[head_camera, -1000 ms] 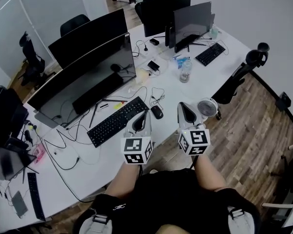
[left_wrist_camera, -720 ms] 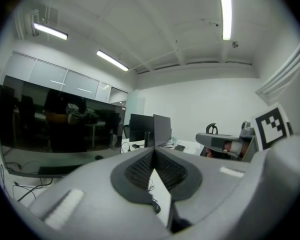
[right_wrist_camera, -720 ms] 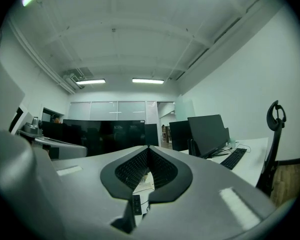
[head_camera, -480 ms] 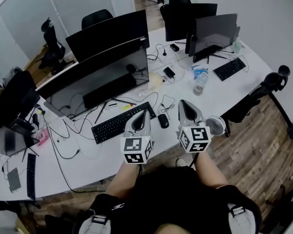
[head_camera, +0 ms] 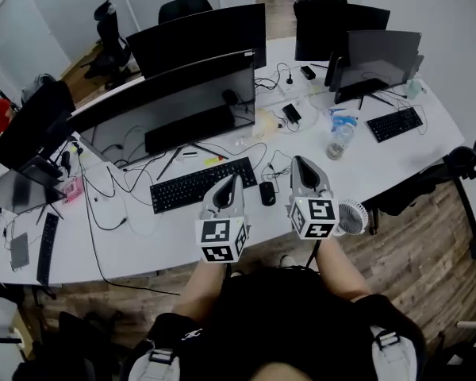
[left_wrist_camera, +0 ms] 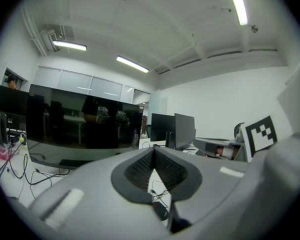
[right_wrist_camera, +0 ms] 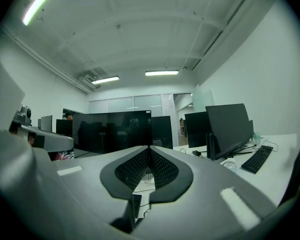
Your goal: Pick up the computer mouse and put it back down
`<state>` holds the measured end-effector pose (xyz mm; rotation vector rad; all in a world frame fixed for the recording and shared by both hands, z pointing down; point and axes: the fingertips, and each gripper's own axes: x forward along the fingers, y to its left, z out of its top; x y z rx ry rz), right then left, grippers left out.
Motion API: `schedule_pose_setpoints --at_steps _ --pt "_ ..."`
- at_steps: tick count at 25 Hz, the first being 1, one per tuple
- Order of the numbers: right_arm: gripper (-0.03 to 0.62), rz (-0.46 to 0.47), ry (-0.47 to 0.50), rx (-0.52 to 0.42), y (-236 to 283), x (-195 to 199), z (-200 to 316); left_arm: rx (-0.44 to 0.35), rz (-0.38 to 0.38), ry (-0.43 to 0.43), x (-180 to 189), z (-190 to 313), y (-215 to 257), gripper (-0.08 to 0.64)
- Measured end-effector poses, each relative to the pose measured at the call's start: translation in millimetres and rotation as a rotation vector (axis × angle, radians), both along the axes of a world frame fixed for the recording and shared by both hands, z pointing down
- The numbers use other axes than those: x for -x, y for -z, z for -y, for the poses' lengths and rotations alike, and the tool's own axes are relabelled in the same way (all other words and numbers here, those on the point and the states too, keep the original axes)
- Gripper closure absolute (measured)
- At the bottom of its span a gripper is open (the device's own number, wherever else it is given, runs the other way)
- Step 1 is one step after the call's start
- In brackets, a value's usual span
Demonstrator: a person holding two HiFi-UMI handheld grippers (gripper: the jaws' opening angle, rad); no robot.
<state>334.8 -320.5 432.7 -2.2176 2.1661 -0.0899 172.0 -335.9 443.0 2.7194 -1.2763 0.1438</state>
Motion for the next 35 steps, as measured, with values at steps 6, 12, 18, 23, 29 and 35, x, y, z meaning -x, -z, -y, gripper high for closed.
schedule_pose_setpoints --at_steps 6,12,18,23,29,35 --pt "0.538 0.002 0.097 0.103 -47 16 19 0.033 0.016 0.063 15 -1 -12 0.509" --pt "0.501 0.002 0.100 0.254 -120 23 37 0.062 0.036 0.112 33 -1 -23 0.509" --pt "0.459 0.002 0.108 0.410 -187 31 50 0.100 0.047 0.166 52 4 -35 0.509" --pt "0.440 -0.015 0.130 0.521 -229 38 53 0.106 0.055 0.196 61 4 -38 0.509" --pt "0.414 -0.006 0.139 0.635 -277 45 60 0.111 0.063 0.252 81 8 -39 0.509" --pt "0.359 0.022 0.123 0.704 -311 49 66 0.125 0.070 0.281 93 8 -43 0.509"
